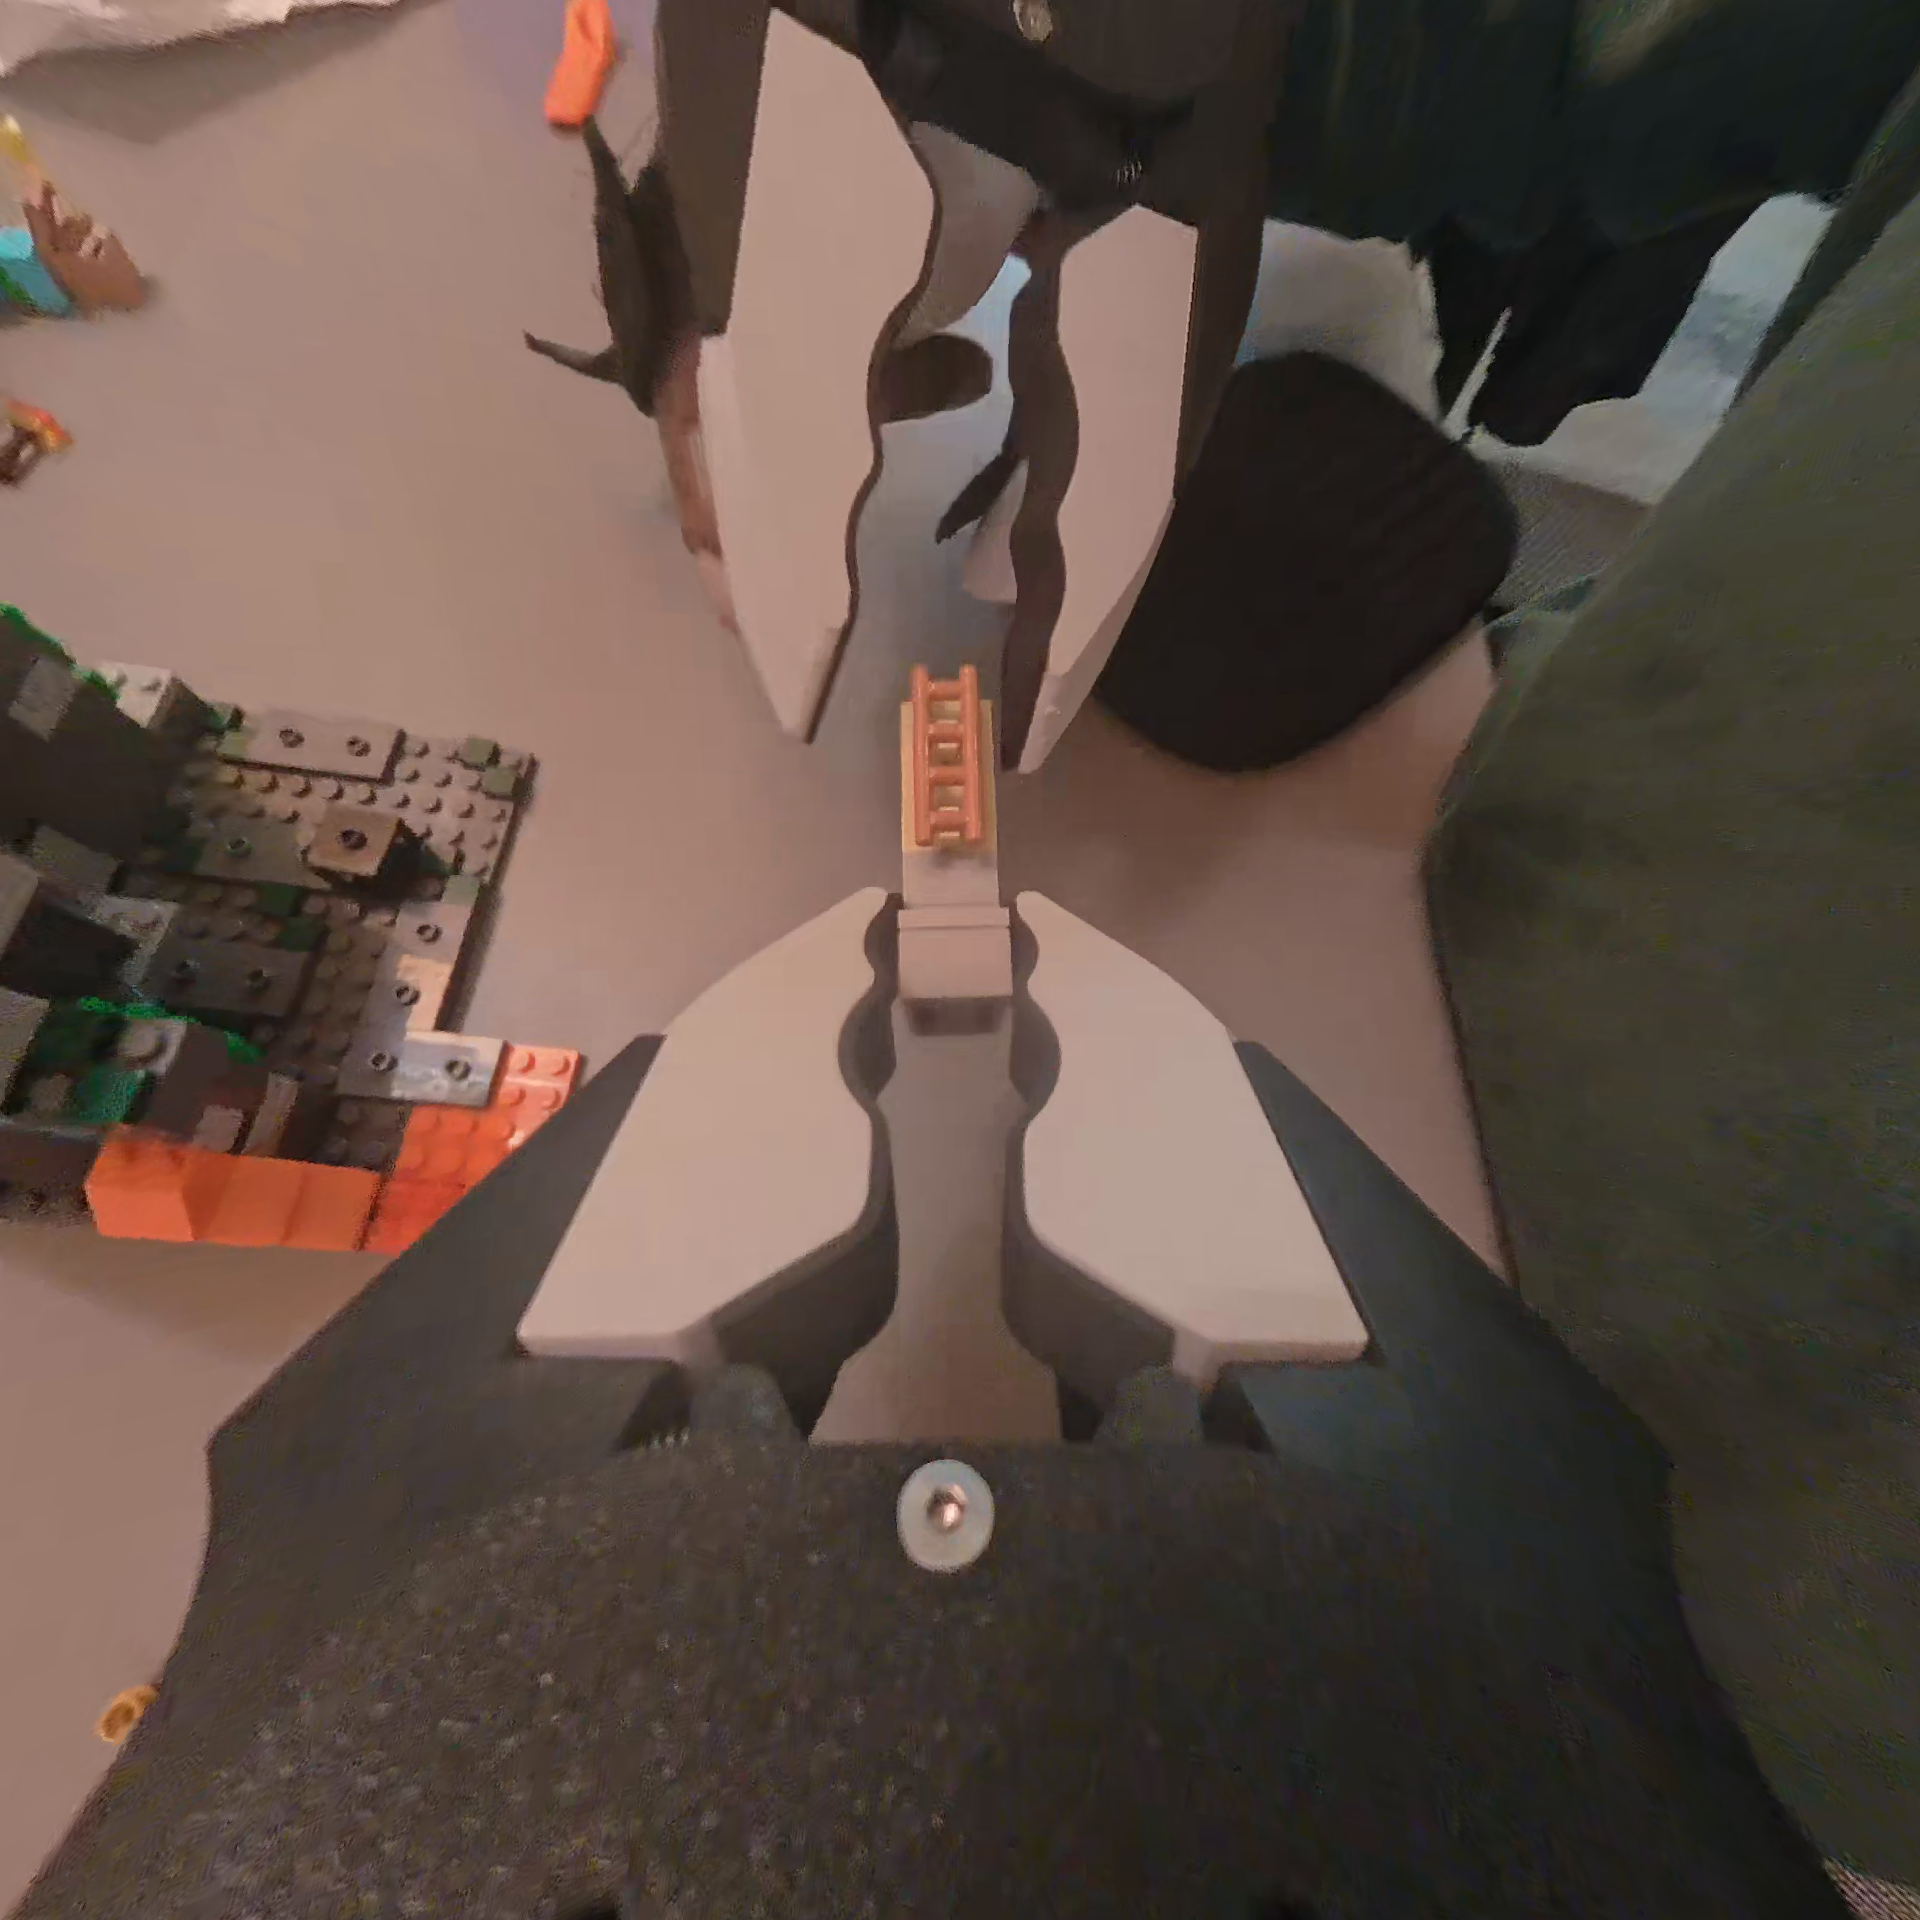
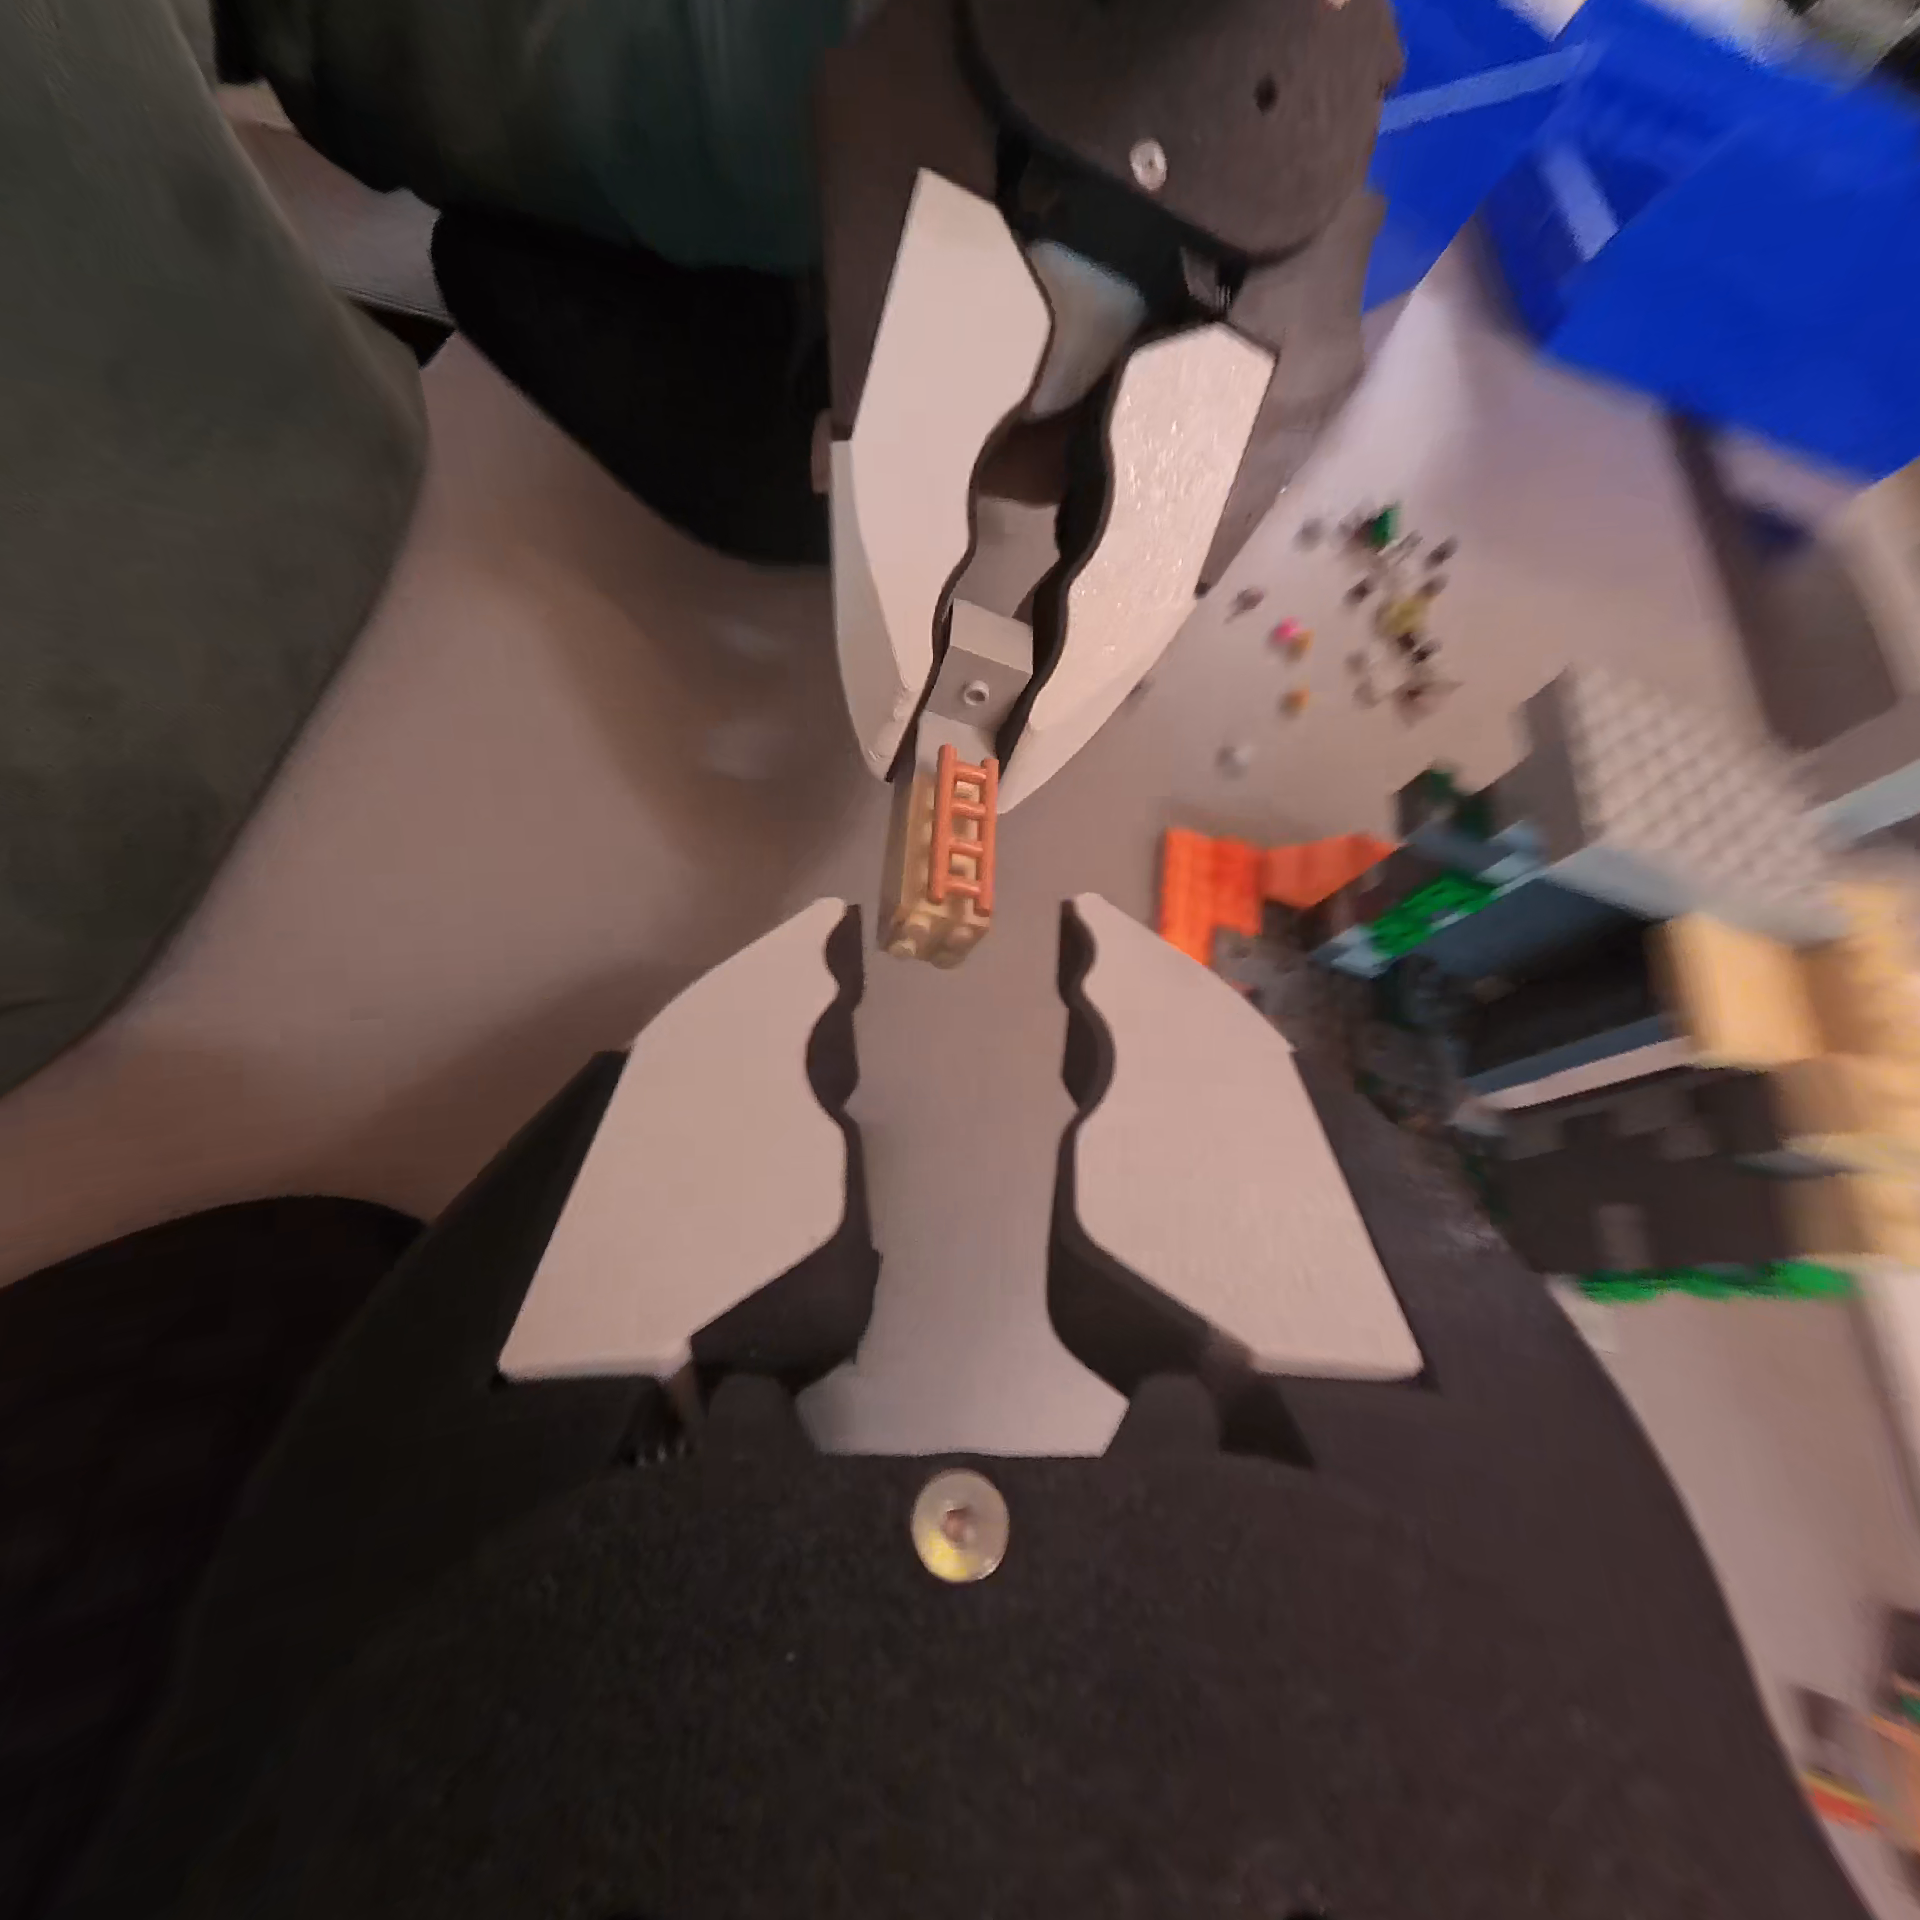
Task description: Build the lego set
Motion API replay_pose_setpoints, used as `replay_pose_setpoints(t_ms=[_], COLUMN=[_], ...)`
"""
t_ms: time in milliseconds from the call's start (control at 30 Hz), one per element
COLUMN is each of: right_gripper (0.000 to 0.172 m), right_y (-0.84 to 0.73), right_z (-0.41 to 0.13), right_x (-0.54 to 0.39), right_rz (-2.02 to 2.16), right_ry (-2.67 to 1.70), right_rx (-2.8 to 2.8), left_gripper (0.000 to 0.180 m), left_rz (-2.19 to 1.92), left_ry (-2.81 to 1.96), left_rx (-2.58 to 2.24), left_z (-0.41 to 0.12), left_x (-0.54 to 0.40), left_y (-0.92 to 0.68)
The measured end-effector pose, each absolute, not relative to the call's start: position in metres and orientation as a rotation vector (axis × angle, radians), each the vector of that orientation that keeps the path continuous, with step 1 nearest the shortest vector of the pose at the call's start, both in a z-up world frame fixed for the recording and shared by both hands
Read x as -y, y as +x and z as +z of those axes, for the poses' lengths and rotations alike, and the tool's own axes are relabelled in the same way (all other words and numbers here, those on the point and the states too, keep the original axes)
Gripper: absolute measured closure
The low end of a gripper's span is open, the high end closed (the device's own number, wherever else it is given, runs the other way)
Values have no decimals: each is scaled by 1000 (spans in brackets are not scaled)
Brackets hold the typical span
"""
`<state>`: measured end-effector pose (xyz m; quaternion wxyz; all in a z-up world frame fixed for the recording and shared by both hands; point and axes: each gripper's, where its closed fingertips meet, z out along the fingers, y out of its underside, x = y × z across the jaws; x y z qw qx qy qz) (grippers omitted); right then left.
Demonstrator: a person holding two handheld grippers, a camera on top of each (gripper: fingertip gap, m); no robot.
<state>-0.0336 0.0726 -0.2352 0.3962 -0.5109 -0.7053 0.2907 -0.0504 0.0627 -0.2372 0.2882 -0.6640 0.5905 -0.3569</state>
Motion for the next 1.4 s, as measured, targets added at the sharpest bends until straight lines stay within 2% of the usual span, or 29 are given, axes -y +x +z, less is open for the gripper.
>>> replay_pose_setpoints(t_ms=[167,367,767,1400], right_gripper=[119,117,144,148], right_y=[-35,-41,-42,-37], right_z=[-206,-176,-156,-154], right_x=[-64,-55,-38,-25], right_rz=[360,61,-81,-31], right_ry=[-993,-754,-653,-732], right_rx=[1773,1723,1696,1752], left_gripper=[163,163,163,163], left_rz=[-1029,-1106,-1189,-1451], left_ry=[-1732,-1743,-1759,-1830], left_rx=[-1632,-1674,-1633,-1543], left_z=[-212,-184,-157,-154], left_x=[-57,-47,-26,-13], left_y=[-47,-44,-36,-32])
